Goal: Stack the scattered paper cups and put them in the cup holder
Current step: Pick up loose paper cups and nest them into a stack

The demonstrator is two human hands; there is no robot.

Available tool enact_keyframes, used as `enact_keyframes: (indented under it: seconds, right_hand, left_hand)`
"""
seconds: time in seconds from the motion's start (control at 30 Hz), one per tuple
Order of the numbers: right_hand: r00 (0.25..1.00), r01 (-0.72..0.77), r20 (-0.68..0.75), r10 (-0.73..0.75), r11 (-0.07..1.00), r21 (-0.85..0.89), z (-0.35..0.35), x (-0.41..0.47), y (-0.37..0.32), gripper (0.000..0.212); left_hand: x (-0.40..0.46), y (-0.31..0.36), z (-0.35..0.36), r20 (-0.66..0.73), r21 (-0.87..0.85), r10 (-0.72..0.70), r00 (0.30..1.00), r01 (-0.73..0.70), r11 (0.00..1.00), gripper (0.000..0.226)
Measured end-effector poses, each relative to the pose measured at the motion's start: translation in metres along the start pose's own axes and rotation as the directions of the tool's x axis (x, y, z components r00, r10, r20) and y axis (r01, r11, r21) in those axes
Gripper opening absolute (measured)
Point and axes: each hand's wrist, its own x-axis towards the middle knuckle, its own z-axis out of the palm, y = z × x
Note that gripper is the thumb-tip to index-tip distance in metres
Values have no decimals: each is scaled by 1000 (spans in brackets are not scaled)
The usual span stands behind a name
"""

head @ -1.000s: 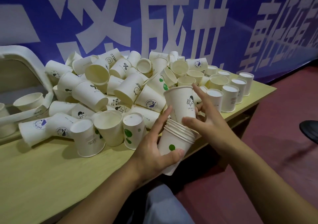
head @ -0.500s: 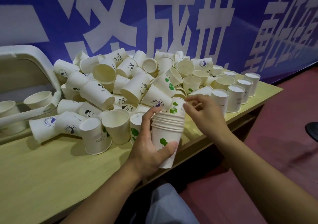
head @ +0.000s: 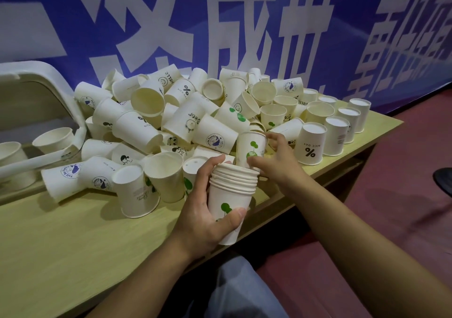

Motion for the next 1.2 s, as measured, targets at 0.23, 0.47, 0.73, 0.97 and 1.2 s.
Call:
enact_keyframes:
  seconds: [0.23,0.47,0.73,0.97,1.2]
  right_hand:
    - [996,83,-42,-82,996,30,11,-5,5,76]
    - [987,143,-94,-128,975,168,18,-8,-3,80]
    - [968,247,-144,-205,876,413,-12,-35,-20,74]
    - [928,340,-24,-372,816,467,2,-69,-17,69]
    - [924,370,-48,-380,850,375,3,-74,-10,33]
  left_hand:
    - [5,-8,1,60,45,-78,995,75,996,89]
    - [4,-8,0,54,18,-79,995,78,997,88]
    - [7,-6,2,101,49,-86,991,82,995,93]
    - [8,-2,9,85,69,-72,994,67,995,109]
    - [6,7,4,44,-16,-18,999,19,1000,108]
